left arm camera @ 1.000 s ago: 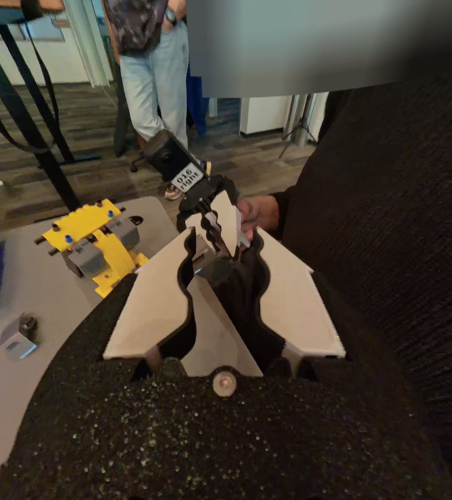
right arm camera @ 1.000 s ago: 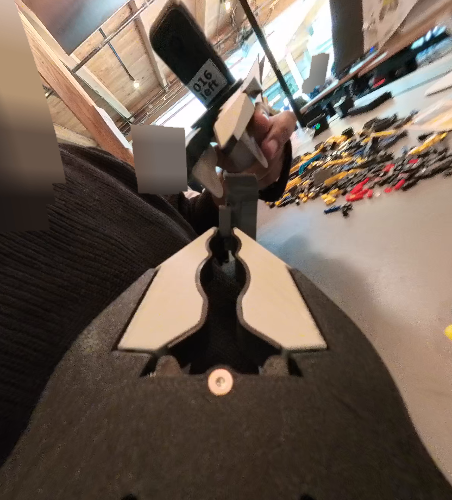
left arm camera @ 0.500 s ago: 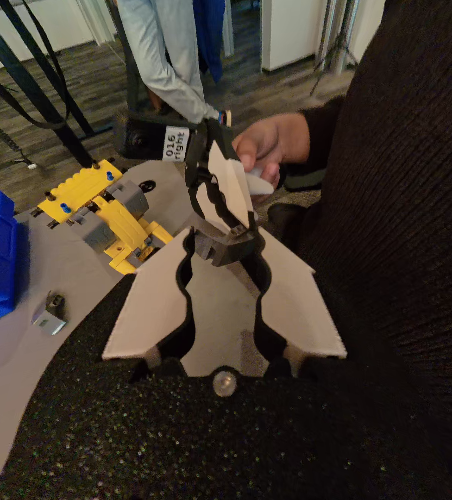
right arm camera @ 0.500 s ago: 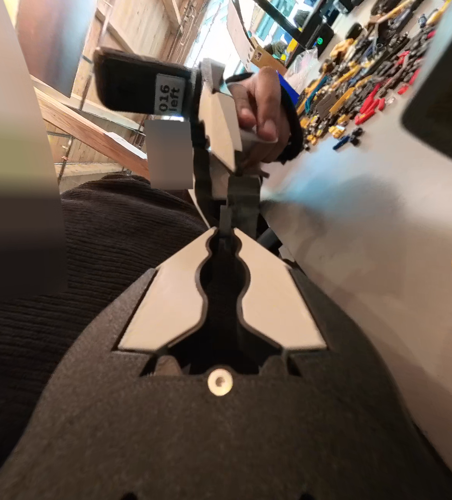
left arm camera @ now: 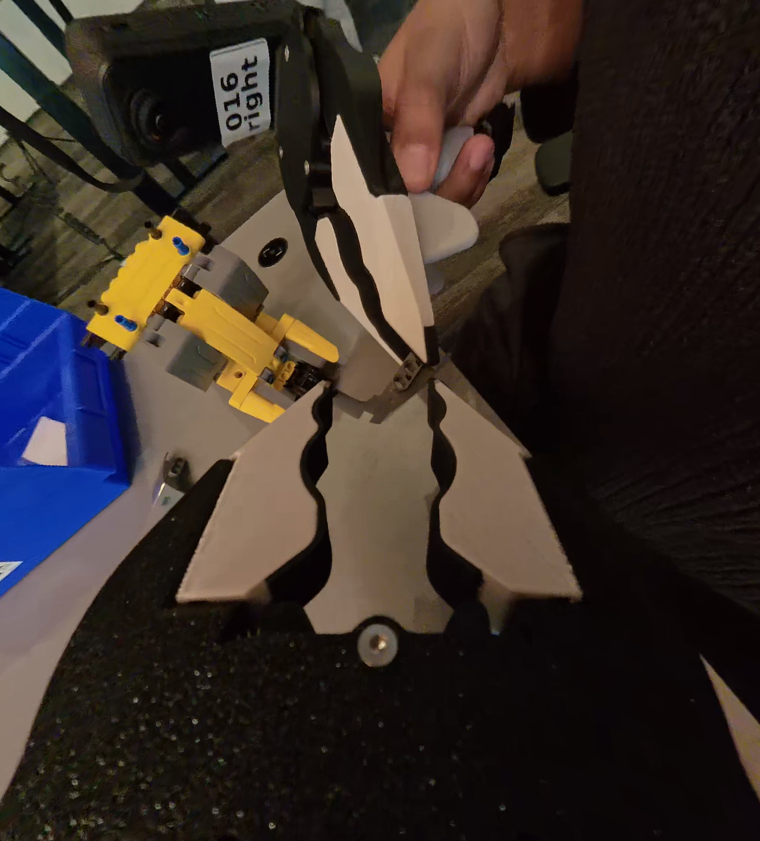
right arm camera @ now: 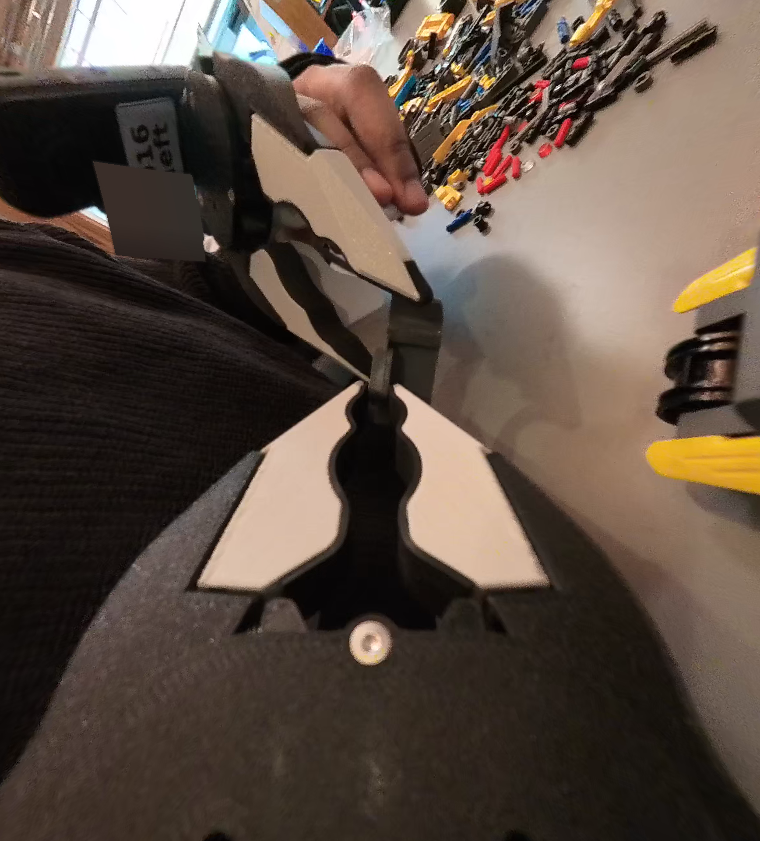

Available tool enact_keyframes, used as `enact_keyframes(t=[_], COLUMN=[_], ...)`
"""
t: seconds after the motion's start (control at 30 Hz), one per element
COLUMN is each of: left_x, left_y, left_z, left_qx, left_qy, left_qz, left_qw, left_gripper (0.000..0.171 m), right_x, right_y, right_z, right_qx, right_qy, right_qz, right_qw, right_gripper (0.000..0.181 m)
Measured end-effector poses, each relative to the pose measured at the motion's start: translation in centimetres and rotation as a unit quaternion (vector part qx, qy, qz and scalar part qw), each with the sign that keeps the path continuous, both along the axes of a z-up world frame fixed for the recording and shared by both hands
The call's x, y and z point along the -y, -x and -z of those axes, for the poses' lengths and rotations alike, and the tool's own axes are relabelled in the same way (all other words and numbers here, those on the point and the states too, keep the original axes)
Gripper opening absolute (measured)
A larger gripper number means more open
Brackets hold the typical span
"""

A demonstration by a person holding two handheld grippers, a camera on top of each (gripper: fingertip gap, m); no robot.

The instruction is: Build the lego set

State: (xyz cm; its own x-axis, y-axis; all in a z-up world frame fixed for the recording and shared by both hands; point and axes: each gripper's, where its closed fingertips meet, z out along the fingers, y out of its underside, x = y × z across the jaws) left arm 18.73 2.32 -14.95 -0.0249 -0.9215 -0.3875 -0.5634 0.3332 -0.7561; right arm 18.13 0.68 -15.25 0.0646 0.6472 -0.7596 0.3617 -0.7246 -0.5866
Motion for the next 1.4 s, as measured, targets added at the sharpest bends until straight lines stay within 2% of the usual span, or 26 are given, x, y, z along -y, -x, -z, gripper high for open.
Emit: enact_keyframes(t=[0.13,0.3,0.43,0.53,0.6,0.67,0.77,0.8,0.87,0.9,0.97,1.03,1.1,1.17,1.2,1.3,1.37,1.4], left_x=[-0.9,-1.2,-1.0,-0.6,-0.1,0.6,1.5,1.7,1.5,1.5,1.6,1.6,1.7,2.0,2.2,2.2,2.2,2.1], left_y=[0.5,1.2,1.6,2.0,2.0,2.1,2.3,2.3,2.3,2.4,2.5,2.4,2.1,1.6,1.4,1.4,1.3,1.1], left_z=[0.2,1.3,1.1,0.8,0.1,0.5,2.4,3.0,3.1,3.1,2.8,1.8,-0.1,-2.8,-4.3,-7.8,-9.3,-9.7], left_qx=[-0.009,-0.011,0.009,0.009,0.019,-0.001,-0.059,-0.076,-0.085,-0.087,-0.076,-0.035,0.044,0.157,0.215,0.347,0.391,0.402], left_qy=[-0.045,-0.043,-0.070,-0.040,-0.048,-0.059,-0.077,-0.080,-0.111,-0.121,-0.113,-0.075,0.002,0.115,0.184,0.376,0.454,0.476], left_qz=[-0.024,-0.047,-0.070,-0.092,-0.087,-0.075,-0.061,-0.060,-0.067,-0.065,-0.070,-0.086,-0.104,-0.113,-0.110,-0.079,-0.049,-0.043], left_qw=[0.999,0.998,0.995,0.995,0.995,0.995,0.993,0.992,0.988,0.987,0.988,0.993,0.994,0.974,0.953,0.855,0.799,0.781], left_gripper=[0.040,0.039,0.038,0.036,0.035,0.035,0.035,0.033,0.011,0.011,0.011,0.011,0.011,0.011,0.011,0.010,0.010,0.010], right_x=[-1.0,-1.3,-1.2,-1.3,-1.3,-1.0,-0.1,0.1,0.4,0.5,0.5,0.3,-0.5,-2.0,-2.4,-1.9,-1.2,-1.0], right_y=[0.4,1.0,1.2,1.2,1.1,1.3,1.8,2.0,2.2,2.2,2.3,2.3,1.7,0.5,-0.1,-1.0,-0.9,-0.7], right_z=[0.3,1.5,1.3,2.0,2.6,2.6,2.1,1.9,1.9,1.9,1.4,0.0,-2.6,-5.4,-6.5,-8.8,-9.5,-9.7], right_qx=[-0.004,0.000,-0.004,0.026,0.058,0.069,0.067,0.068,0.071,0.071,0.056,0.016,-0.049,-0.111,-0.136,-0.200,-0.233,-0.247], right_qy=[-0.005,-0.003,0.001,-0.016,-0.038,-0.048,-0.044,-0.044,-0.045,-0.046,-0.039,-0.042,-0.069,-0.113,-0.137,-0.193,-0.204,-0.200], right_qz=[0.031,0.057,0.073,0.084,0.086,0.078,0.059,0.053,0.046,0.046,0.049,0.053,0.076,0.119,0.134,0.139,0.133,0.128], right_qw=[1.000,0.998,0.997,0.996,0.994,0.993,0.995,0.995,0.995,0.995,0.996,0.998,0.994,0.980,0.972,0.951,0.941,0.939], right_gripper=[0.007,0.007,0.007,0.007,0.007,0.007,0.007,0.007,0.007,0.007,0.007,0.010,0.028,0.037,0.039,0.039,0.038,0.037])
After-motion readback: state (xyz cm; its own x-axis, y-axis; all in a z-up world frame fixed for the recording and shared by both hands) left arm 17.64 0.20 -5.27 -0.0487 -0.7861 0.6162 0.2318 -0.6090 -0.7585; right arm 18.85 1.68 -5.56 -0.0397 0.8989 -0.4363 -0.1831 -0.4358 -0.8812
